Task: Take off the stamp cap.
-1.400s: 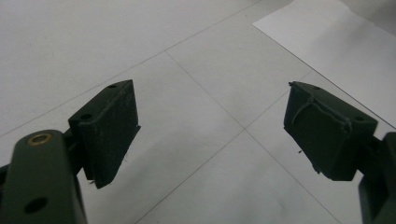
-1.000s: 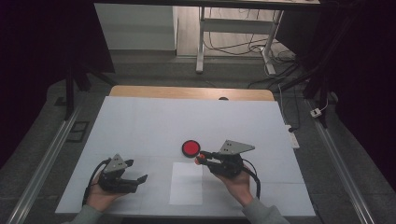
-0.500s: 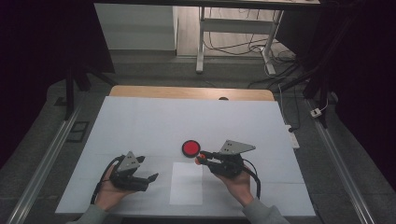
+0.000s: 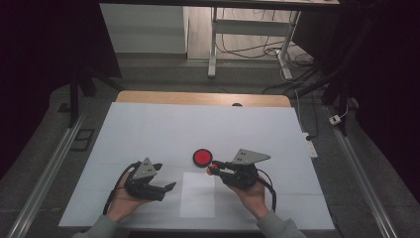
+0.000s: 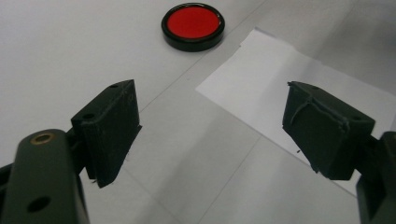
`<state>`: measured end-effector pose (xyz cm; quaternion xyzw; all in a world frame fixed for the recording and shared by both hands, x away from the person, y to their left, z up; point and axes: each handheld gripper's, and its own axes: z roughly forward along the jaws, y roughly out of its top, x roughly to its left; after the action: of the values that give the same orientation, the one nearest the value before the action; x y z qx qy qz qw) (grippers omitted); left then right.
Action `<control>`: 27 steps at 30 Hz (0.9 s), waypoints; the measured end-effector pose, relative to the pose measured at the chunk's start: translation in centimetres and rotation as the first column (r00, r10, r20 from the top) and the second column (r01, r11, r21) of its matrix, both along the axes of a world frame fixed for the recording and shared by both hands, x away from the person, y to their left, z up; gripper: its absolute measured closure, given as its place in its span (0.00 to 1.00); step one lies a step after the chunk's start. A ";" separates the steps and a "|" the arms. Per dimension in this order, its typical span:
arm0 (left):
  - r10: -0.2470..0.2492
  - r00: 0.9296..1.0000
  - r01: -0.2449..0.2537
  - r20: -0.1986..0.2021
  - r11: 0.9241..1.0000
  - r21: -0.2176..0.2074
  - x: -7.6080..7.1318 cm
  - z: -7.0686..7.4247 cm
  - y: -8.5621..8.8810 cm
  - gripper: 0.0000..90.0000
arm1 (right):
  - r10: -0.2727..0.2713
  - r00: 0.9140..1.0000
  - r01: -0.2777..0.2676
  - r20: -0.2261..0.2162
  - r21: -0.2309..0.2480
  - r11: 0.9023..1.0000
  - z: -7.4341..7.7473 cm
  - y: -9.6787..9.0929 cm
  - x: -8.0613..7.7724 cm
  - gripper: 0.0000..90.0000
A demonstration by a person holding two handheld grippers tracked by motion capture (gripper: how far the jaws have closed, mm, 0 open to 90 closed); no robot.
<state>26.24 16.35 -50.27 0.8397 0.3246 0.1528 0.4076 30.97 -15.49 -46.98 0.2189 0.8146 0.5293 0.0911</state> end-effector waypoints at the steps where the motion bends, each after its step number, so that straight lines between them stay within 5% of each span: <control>1: -0.006 1.000 0.006 0.001 1.000 0.002 0.1 0.0 -0.2 0.21 | 0.000 1.000 0.000 0.000 0.000 1.000 0.0 0.0 0.0 0.80; 27: -0.077 0.997 0.077 0.010 0.997 0.004 1.2 0.9 -4.0 0.22 | 0.004 1.000 -0.004 -0.001 -0.002 1.000 0.0 0.0 0.0 0.80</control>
<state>27.39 12.38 -49.40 0.8516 0.2896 0.1416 0.4134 30.98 -15.49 -47.01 0.2174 0.8155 0.5288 0.0899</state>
